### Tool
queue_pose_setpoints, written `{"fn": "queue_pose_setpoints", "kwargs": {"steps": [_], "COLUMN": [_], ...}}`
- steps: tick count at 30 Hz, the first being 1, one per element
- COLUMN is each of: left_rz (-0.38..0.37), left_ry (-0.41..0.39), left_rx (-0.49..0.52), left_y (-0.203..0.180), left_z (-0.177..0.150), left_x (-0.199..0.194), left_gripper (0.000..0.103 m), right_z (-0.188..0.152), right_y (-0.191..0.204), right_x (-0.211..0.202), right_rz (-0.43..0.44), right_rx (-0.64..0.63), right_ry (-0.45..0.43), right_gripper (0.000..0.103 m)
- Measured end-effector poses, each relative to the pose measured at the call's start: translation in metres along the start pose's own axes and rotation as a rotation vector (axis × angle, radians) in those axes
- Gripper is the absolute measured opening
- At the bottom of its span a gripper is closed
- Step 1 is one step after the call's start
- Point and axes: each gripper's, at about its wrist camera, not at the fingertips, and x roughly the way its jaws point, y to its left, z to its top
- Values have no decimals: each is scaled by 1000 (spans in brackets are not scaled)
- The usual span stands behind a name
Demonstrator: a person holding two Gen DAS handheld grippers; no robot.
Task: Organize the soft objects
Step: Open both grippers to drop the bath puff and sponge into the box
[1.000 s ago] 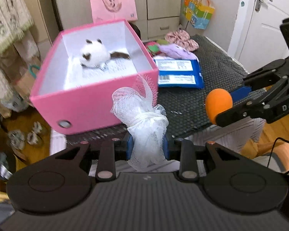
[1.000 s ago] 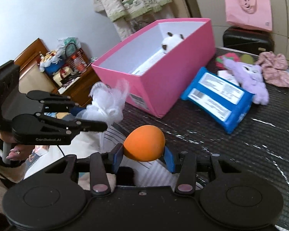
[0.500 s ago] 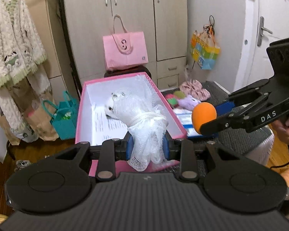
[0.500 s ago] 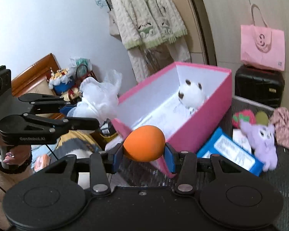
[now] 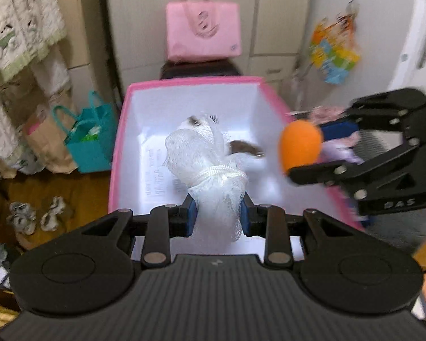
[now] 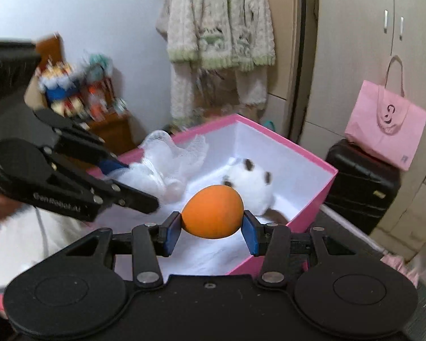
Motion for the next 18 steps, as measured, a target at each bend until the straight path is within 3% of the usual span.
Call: {"fn": "queue_pose_setpoints", "kwargs": {"steps": [7,11,15,17,18], "left_rz": [-42,-30,-4,22,18], "left_ry": [101,112,104,84,82], "left_rx": [17,-10,-21,-2,3], "left_y": [6,9,10,9,9], "left_z": [12,15,15,16,16], "left_x": [42,55,53,48,46], "left_gripper": [31,38,50,54,56], "right_z": [6,7,5,7,7], "right_y": [-7,-2,-5,-8,-10], "right_x": [32,50,58,54,51], "right_rz": [9,4,-12,-7,-5], "right_rx": [-81,-128,-126,-98,-82], "right_ry": [81,120,105,85,74], "right_gripper": [52,53,60,67,76]}}
